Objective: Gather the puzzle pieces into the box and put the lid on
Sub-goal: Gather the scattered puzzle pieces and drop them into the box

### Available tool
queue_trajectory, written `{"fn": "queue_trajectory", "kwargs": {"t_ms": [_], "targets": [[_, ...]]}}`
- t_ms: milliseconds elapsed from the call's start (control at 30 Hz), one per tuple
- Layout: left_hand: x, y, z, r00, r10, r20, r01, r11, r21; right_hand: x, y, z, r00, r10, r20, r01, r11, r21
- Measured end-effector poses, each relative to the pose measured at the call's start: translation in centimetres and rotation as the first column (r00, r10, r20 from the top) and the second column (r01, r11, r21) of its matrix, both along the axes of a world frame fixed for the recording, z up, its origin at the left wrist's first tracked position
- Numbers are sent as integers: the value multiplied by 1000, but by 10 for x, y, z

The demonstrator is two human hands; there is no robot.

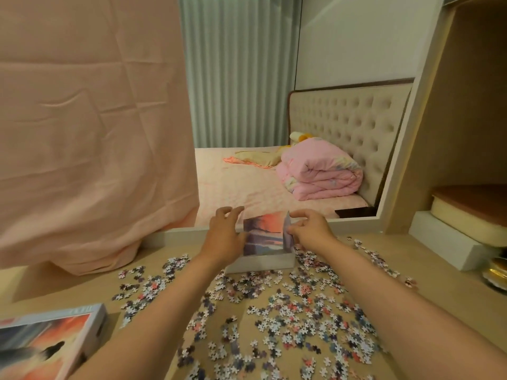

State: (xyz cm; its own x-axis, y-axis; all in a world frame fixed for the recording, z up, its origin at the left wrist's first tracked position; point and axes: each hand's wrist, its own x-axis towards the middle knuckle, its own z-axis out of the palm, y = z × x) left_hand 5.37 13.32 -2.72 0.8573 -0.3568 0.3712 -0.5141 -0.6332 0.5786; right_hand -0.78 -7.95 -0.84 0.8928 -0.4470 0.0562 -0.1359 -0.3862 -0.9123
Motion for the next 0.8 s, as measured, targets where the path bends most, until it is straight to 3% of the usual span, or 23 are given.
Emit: {"fn": "queue_trajectory", "kwargs": {"t_ms": [133, 233, 333, 467, 633, 800], "targets": [[7, 5, -17, 991, -120, 59, 99, 955, 281, 32, 13, -14, 997, -42, -65, 35, 995, -96], [10, 6, -31, 983, -179, 31, 152, 905, 396, 40, 22, -20, 992, -14, -124, -22, 959, -283], [14, 9, -40, 973, -231, 18, 200, 879, 434, 41, 28, -28, 968, 22, -248, -152, 840, -521], [21, 14, -52, 954, -298, 40, 256, 875, 410, 32, 35, -35, 944, 69, -323, -301, 585, -754], [24, 22, -56, 945, -325, 32, 295, 891, 346, 13, 38, -47, 886, 203, -417, -460, 497, -735], [16, 20, -52, 956, -269, 118, 212, 910, 357, 6, 39, -43, 894, 247, -373, -448, 505, -738]]}}
